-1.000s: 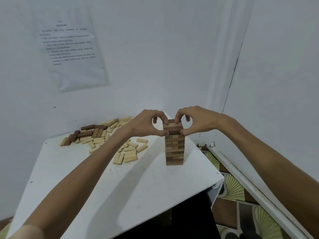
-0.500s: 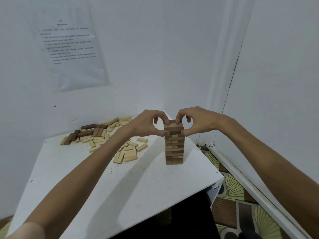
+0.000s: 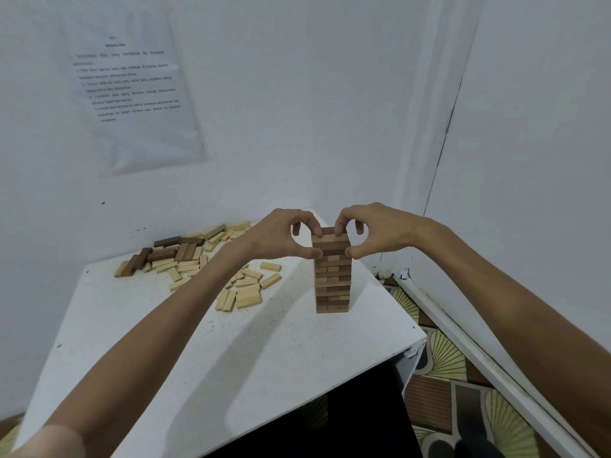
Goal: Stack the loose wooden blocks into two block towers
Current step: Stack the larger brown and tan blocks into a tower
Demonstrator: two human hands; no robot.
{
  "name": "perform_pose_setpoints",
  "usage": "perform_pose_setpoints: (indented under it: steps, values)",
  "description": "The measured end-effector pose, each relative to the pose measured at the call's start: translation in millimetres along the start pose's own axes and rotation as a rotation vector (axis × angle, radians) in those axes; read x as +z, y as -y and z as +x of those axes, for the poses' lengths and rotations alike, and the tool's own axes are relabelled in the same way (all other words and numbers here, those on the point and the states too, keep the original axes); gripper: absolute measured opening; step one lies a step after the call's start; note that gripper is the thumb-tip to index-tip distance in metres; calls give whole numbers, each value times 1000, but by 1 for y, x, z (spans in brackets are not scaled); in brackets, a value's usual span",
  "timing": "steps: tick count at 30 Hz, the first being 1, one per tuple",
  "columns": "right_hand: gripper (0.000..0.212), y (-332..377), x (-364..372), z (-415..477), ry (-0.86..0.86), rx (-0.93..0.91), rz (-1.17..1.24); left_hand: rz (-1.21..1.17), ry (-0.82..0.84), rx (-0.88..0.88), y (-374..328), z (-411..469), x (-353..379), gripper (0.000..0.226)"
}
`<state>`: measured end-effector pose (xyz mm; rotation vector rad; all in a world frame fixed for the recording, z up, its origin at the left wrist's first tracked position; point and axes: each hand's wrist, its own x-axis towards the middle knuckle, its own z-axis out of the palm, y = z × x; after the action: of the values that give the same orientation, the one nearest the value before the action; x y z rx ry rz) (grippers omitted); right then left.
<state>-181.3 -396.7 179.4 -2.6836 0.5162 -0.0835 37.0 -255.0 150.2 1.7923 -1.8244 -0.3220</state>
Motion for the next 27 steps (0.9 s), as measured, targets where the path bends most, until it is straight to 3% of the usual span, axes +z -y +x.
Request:
perform_pose_setpoints:
  steps: [11,27]
  values:
    - [72,2,3,1,17,17,-19,-35,17,-37,3,-2,1,53]
    - [77,0,5,5,30,28,-42,8,24,-45,2,-2,2,67]
